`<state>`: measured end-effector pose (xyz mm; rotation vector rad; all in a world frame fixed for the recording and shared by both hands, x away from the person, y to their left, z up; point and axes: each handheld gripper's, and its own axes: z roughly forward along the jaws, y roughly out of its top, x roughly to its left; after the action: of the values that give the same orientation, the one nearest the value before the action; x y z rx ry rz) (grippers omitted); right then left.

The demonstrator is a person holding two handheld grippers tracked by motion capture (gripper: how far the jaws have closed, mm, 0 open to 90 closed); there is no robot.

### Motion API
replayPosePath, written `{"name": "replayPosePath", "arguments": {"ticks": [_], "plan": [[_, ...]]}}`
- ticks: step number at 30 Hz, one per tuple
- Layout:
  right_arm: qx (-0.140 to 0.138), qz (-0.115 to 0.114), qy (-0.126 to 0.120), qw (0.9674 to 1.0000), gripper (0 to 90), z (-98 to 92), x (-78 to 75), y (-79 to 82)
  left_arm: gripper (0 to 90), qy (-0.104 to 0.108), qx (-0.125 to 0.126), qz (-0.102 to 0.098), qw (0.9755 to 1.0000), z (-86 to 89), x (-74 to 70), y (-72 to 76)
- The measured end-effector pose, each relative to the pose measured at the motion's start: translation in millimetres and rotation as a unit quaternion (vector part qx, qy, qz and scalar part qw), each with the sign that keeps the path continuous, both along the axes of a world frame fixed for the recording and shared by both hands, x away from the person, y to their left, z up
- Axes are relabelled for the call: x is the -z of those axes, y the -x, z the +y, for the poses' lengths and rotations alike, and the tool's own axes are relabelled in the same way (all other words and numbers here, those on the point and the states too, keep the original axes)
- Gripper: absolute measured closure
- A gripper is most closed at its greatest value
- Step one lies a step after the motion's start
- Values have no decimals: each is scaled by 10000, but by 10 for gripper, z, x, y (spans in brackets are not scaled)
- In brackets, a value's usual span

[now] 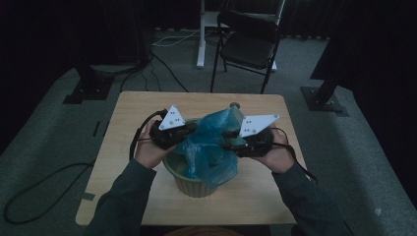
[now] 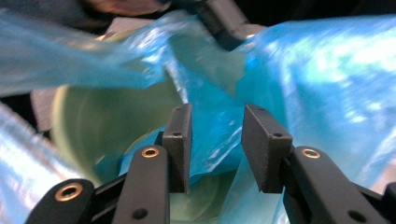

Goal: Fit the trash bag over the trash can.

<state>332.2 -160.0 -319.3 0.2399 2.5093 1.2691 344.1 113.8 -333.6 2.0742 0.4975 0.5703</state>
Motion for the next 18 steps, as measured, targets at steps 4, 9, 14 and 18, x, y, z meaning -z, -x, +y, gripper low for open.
{"name": "replayPosePath", "arguments": {"ticks": [4,9,14,18], "plan": [[353,-91,-220,9991,633,-64,-59,-42,891,2,-16,-8,10000,-3,1,-1],[472,-187,-253,9984,633,-66,-80,-52,891,-16,21,-21,10000,-35,1,7],[369,-181,-422,9983,692,-51,-141,-34,891,5,54,-42,10000,-65,-15,12],[121,-30,-488,9987,748,-40,-147,-28,890,-5,75,-35,10000,-77,-8,13]]}}
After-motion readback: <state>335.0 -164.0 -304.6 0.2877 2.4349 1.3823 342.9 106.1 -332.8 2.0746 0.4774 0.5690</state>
